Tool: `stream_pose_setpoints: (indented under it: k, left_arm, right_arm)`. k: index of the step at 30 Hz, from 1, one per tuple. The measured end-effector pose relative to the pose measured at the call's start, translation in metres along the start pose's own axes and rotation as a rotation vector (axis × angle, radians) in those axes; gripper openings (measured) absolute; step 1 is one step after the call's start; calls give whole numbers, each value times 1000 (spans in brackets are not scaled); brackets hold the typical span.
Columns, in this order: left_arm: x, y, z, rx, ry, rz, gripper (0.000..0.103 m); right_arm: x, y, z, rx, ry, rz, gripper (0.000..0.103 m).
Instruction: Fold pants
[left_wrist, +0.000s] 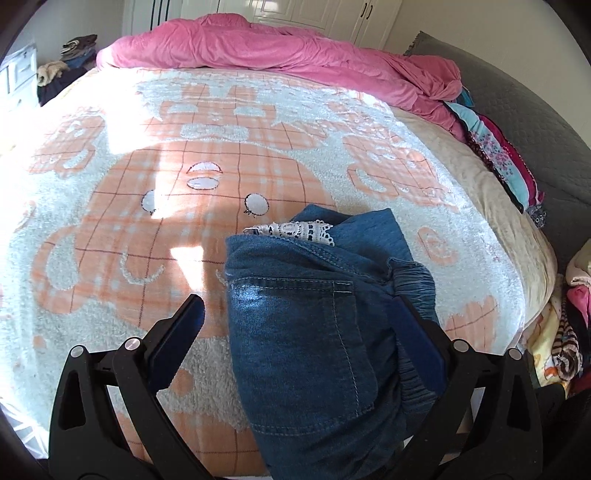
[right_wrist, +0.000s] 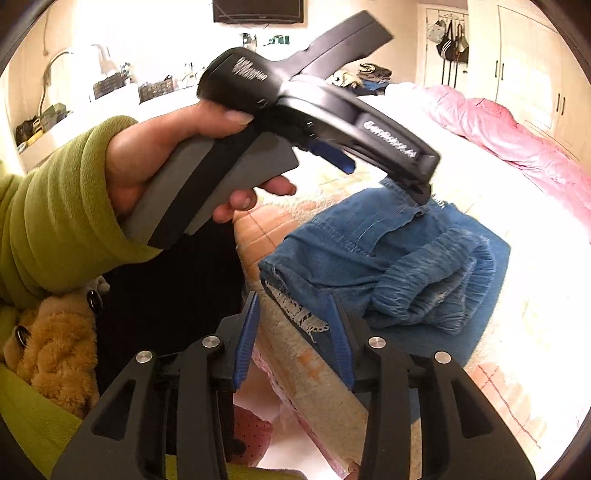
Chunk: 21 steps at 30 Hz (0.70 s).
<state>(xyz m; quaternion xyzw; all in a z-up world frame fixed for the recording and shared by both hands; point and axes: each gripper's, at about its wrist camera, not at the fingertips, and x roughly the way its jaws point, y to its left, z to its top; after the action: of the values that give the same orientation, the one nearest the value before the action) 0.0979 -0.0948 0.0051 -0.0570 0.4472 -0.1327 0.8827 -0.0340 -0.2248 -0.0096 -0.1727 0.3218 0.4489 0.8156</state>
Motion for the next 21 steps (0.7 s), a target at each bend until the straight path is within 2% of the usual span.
stream_pose_setpoints:
  k: [2, 7, 10, 16, 19, 21]
  left_arm:
    - [-6, -1, 0, -4, -13, 9, 94]
    - [-22, -1, 0, -8, -50, 33, 94]
    - [-31, 0, 1, -14, -73, 39, 94]
    - [-45, 1, -1, -11, -95, 58, 94]
    - [-50, 0, -4, -5, -104, 66, 94]
    - [-52, -1, -5, -1, -108, 69, 94]
  right_arm:
    - [-5, -2, 0, 5, -10, -10, 47]
    - [-13, -3, 1, 5, -39, -20, 48]
    - [-20, -7, 2, 8, -66, -38, 52]
    - [-36, -14, 5, 34, -114, -78, 53]
    - [-43, -19, 7, 58, -134, -106, 63]
    - [-48, -24, 8, 75, -145, -122, 63]
